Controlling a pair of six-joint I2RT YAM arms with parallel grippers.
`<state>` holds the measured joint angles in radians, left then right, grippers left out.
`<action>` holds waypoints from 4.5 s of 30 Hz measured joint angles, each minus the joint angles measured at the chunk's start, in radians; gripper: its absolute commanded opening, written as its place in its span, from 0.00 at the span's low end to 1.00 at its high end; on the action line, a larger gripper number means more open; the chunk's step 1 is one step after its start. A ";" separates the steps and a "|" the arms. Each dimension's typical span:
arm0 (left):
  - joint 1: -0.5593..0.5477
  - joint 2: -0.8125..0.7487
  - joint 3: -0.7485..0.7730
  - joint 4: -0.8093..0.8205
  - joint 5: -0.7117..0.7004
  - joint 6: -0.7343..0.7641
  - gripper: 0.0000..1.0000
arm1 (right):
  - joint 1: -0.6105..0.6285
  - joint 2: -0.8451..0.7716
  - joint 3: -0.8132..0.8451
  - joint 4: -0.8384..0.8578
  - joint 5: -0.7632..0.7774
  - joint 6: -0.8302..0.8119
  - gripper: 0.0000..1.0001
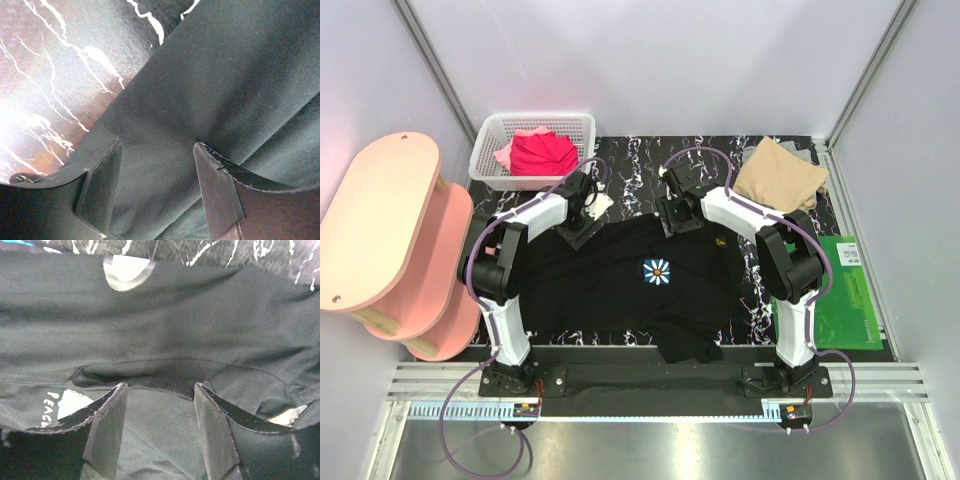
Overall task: Fold and stack the t-shirts
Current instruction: Fold the flattened tshirt in 1/3 of the way
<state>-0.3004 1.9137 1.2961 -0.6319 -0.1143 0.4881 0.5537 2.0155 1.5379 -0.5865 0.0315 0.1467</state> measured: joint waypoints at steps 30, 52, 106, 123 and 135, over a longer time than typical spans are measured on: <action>0.000 -0.028 -0.042 0.044 -0.003 -0.011 0.63 | 0.020 -0.210 -0.160 0.013 -0.074 0.098 0.00; 0.000 -0.045 -0.063 0.054 -0.026 -0.008 0.63 | 0.285 -0.554 -0.473 -0.095 -0.127 0.291 0.19; 0.000 -0.161 -0.179 0.051 -0.026 0.018 0.63 | -0.246 0.048 0.095 -0.190 0.370 0.289 0.79; 0.007 -0.172 -0.199 0.058 -0.044 0.037 0.63 | -0.244 0.031 0.221 -0.342 0.364 0.312 0.93; 0.105 -0.174 -0.044 0.032 -0.047 0.040 0.62 | -0.089 -0.031 0.129 -0.193 -0.002 0.418 0.92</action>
<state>-0.1955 1.7397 1.2522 -0.5999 -0.1608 0.5285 0.4644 1.9842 1.6672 -0.7799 0.0292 0.5648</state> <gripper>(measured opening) 0.628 0.927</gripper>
